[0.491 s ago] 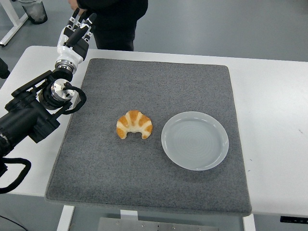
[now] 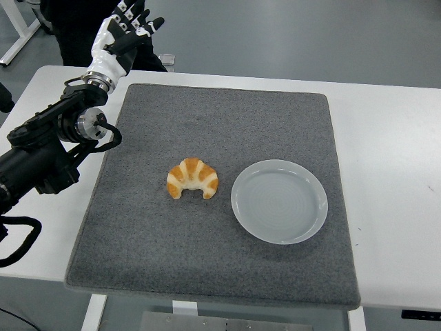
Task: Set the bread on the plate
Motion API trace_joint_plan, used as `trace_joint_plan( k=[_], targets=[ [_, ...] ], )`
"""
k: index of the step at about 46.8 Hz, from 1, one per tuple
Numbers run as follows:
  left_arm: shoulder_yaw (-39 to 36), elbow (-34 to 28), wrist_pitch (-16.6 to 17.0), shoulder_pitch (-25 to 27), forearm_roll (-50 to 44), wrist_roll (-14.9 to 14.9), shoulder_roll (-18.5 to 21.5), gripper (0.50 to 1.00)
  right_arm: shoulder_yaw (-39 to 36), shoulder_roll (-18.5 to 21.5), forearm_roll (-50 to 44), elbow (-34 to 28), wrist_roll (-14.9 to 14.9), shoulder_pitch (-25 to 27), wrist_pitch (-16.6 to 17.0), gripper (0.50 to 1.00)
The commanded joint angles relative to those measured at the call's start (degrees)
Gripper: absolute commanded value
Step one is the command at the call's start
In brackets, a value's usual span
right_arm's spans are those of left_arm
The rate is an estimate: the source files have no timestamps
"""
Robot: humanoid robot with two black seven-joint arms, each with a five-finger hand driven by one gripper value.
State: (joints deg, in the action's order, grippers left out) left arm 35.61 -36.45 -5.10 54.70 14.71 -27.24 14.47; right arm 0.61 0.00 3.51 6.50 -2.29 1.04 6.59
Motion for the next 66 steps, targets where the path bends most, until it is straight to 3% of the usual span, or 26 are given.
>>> trace_joint_plan(
  k=[1,6,11,17,30,40,46,55,66],
  targets=[
    [-5.7,-2.0,-2.2,2.3,10.6,-0.3,2.2,1.0,0.0,0.0,0.0,0.0,0.0,0.0,0.0,0.952],
    [-10.4,-9.4,-3.2,5.1,14.8,0.3,6.9,0.999,0.0,0.0,0.0,0.0,0.0,0.0,0.0,0.952],
    [-18.7,-12.7,-3.8,9.1,15.4,2.5,9.9,0.999,0.0,0.0,0.1,0.0,0.0,0.0,0.1,0.952],
    [-30.9,-17.3,-10.3,16.0,15.5,3.3,15.5,0.996,0.0,0.0,0.1,0.0,0.0,0.0,0.1,0.952],
    [-47.5,-30.2,-15.8,27.1,18.8,4.9,25.0,0.999,0.0,0.0,0.0,0.0,0.0,0.0,0.1,0.952],
    [-50.0,-39.5,-14.9,26.1,28.4,7.5,30.0,0.996,0.0,0.0,0.0,0.1,0.0,0.0,0.1,0.952],
    [-50.0,-39.8,-11.2,24.2,32.2,7.6,30.0,0.994,0.0,0.0,0.0,0.1,0.0,0.0,0.1,0.952],
    [-50.0,-39.5,-6.6,23.1,34.2,8.7,27.7,0.992,0.0,0.0,0.0,0.1,0.0,0.0,0.2,0.952],
    [-50.1,-38.0,-3.5,21.3,34.5,10.2,23.8,0.986,0.0,0.0,0.0,0.1,0.0,0.1,0.2,0.952]
  ],
)
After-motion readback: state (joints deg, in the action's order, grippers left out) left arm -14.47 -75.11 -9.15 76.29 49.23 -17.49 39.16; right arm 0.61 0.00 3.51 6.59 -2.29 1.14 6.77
